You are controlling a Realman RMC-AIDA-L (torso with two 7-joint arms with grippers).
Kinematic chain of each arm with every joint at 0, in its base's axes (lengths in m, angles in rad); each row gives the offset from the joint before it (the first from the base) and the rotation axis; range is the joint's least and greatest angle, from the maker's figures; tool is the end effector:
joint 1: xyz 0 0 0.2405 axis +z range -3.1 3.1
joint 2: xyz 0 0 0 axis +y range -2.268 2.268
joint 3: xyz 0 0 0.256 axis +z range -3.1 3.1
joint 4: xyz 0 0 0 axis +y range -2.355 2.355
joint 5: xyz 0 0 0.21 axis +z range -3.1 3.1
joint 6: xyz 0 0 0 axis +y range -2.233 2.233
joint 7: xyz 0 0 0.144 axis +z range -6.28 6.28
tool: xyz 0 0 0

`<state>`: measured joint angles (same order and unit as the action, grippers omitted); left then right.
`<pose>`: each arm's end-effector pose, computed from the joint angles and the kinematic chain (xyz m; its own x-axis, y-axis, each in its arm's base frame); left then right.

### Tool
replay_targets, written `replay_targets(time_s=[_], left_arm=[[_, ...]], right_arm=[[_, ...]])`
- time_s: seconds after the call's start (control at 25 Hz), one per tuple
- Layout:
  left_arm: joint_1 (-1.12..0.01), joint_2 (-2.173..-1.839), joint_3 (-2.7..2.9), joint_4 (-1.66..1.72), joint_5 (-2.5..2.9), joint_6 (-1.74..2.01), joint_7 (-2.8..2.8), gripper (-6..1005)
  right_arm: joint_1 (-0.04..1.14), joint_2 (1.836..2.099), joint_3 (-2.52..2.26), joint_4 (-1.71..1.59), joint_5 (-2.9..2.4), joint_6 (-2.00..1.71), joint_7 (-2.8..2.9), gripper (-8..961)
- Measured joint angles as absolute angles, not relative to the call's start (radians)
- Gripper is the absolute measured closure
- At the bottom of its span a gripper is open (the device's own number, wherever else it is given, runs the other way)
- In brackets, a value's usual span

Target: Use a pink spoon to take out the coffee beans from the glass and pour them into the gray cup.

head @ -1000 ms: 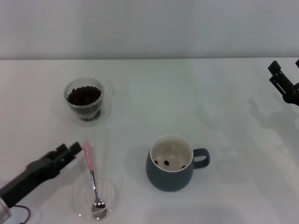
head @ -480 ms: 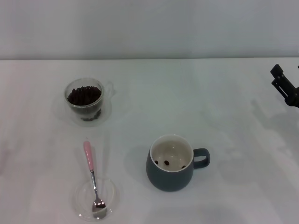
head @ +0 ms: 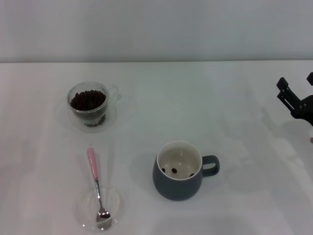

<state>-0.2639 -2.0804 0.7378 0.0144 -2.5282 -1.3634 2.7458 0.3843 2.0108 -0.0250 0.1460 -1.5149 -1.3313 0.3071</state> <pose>-0.3955 0.2517 0.0285 0.5974 -0.0654 0.7993 0.8018 0.0681 -0.5937 0.3539 0.2930 -0.0002 0.6386 0.0210 -0.7693 -0.7522 -0.1937 -0.6298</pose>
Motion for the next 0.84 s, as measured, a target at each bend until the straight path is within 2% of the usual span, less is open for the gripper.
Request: replay_targets(time_s=[0.84], left_arm=[[-0.305, -2.084, 0.739, 0.009, -2.53, -1.32, 2.739, 299]], right_arm=[[0.379, 2.011, 0.052, 0.185, -1.512, -1.309, 0.314, 85]])
